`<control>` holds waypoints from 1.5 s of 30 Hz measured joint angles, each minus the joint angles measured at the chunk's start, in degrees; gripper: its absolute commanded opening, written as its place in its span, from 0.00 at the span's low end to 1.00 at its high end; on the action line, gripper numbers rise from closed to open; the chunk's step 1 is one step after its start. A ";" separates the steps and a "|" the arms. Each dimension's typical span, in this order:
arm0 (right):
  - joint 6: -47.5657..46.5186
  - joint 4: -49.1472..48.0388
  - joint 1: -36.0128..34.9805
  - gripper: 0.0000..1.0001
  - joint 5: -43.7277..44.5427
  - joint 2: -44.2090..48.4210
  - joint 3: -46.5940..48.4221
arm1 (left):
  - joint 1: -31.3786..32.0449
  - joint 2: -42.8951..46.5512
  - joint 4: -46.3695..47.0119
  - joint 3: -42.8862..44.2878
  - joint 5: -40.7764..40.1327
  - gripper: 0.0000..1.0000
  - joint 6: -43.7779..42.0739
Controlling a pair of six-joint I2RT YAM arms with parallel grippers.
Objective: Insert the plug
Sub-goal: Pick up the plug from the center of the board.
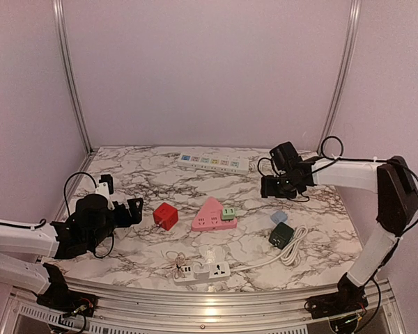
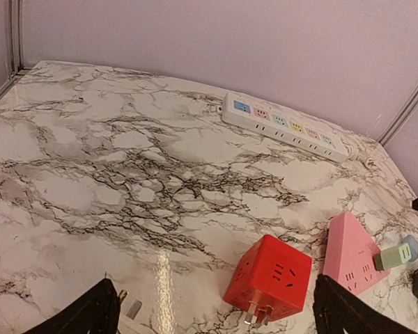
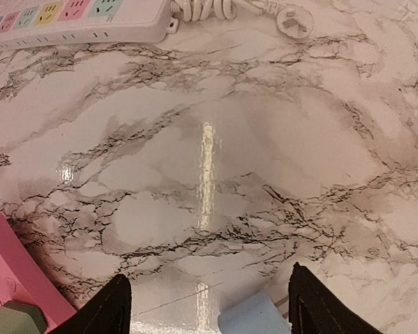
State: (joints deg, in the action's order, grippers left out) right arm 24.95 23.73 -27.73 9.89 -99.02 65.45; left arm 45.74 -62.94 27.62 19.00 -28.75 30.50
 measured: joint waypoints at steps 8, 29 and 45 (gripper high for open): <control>1.18 1.25 0.04 0.71 3.48 9.22 -5.64 | 0.00 -1.77 0.02 0.37 1.38 0.99 0.17; -3.08 0.07 0.11 0.65 2.16 0.96 -10.97 | 0.00 -1.07 0.09 0.55 1.20 0.99 0.17; -6.62 -4.20 0.11 0.19 2.10 1.14 -11.02 | 0.00 -0.70 0.20 0.55 0.85 0.99 0.17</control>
State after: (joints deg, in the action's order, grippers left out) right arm 18.33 19.53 -27.62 11.99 -97.89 54.43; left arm 45.74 -63.64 27.81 19.55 -27.90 30.68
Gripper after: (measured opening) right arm 0.523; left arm 0.989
